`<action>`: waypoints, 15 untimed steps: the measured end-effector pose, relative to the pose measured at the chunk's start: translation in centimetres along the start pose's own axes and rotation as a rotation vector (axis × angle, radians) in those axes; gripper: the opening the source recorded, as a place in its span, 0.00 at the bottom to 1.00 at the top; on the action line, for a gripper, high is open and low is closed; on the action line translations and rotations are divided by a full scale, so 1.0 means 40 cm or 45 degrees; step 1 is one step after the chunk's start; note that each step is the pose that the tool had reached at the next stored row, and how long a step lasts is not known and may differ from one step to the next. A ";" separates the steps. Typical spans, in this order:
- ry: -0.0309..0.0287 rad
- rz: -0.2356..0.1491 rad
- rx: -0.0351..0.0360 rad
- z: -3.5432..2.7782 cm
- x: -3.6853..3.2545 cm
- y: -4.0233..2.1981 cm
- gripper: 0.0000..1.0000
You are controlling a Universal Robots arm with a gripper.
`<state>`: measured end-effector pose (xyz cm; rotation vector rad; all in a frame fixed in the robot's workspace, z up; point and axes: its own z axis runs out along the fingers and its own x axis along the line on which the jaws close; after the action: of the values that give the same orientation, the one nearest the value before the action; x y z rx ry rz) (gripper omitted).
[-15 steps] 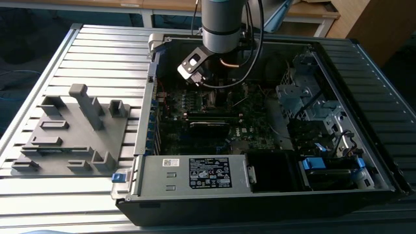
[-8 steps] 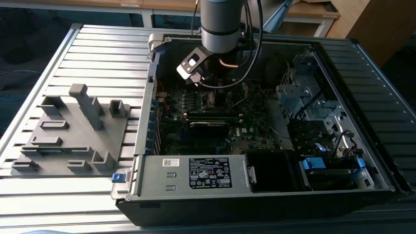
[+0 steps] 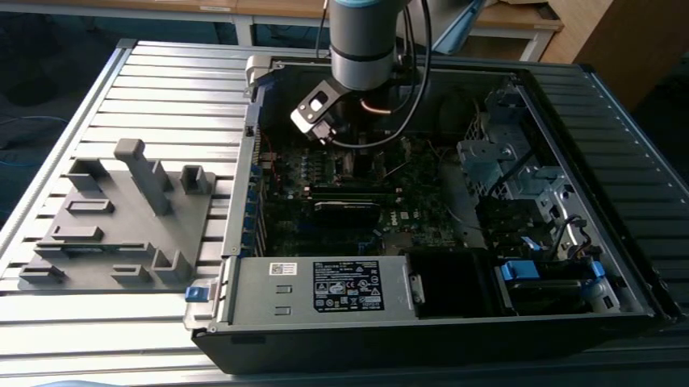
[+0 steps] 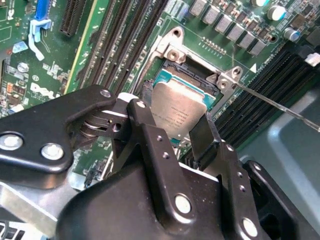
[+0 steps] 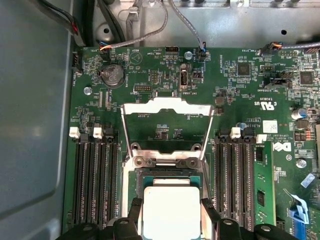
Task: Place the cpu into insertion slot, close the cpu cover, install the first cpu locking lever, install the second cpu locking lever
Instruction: 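Place the cpu into insertion slot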
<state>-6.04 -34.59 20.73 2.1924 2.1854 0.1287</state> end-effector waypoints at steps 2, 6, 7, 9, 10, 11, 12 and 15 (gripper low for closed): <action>-0.0001 0.001 -0.0001 0.002 0.000 0.000 0.54; -0.0001 0.002 -0.0002 0.007 0.002 -0.002 0.54; -0.0002 0.002 -0.0001 0.009 0.002 -0.002 0.54; -0.0003 0.003 -0.0001 0.013 0.002 -0.002 0.54; -0.0004 0.003 0.0000 0.014 0.002 -0.003 0.54; -0.0003 0.003 -0.0001 0.015 0.002 -0.003 0.54; -0.0004 0.003 -0.0001 0.016 0.002 -0.003 0.54; -0.0003 0.004 -0.0001 0.020 0.002 -0.005 0.54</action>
<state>-6.15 -34.49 19.92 2.1953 2.1822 0.1287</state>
